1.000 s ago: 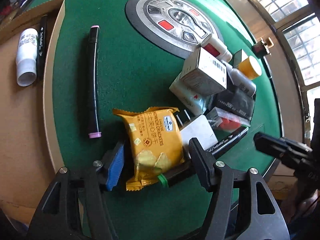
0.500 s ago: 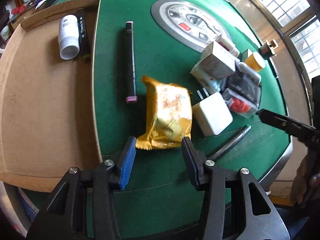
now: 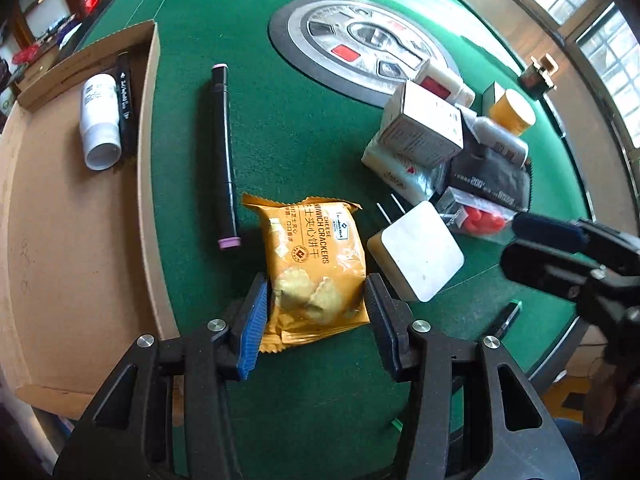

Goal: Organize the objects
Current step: 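Grasp the yellow cracker packet with the left gripper while the right gripper grasps the white charger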

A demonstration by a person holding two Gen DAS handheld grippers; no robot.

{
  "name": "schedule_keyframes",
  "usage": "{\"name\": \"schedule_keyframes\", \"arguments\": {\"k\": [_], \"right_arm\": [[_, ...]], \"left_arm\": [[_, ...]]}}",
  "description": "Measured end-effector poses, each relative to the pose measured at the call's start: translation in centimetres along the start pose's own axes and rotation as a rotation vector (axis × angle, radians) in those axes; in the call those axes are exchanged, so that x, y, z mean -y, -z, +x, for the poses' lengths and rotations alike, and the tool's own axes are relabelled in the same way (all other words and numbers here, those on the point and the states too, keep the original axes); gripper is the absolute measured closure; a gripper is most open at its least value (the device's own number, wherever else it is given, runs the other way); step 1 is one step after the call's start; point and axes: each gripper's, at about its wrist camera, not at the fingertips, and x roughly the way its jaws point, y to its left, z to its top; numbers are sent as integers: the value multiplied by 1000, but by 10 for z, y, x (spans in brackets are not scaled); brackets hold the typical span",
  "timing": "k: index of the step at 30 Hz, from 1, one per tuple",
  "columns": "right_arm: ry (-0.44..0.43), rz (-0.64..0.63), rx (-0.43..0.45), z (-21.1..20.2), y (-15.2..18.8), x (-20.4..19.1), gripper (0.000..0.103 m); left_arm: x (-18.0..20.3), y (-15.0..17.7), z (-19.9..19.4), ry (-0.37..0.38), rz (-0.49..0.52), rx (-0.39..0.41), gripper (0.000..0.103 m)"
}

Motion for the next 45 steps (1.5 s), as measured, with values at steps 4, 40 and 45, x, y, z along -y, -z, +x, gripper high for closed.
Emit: {"name": "schedule_keyframes", "arguments": {"k": [4,40,45], "right_arm": [[-10,18,-6,-1,4,4,46],[203,-205,-52,51,6,-34,59],[181,-174,-43,39,15,-32,59]], "left_arm": [[4,-4,12,-40,10,32,49],[-10,65,-10,-36,6,143,57],[-12,61,-20,-12,-14,177,57]]}}
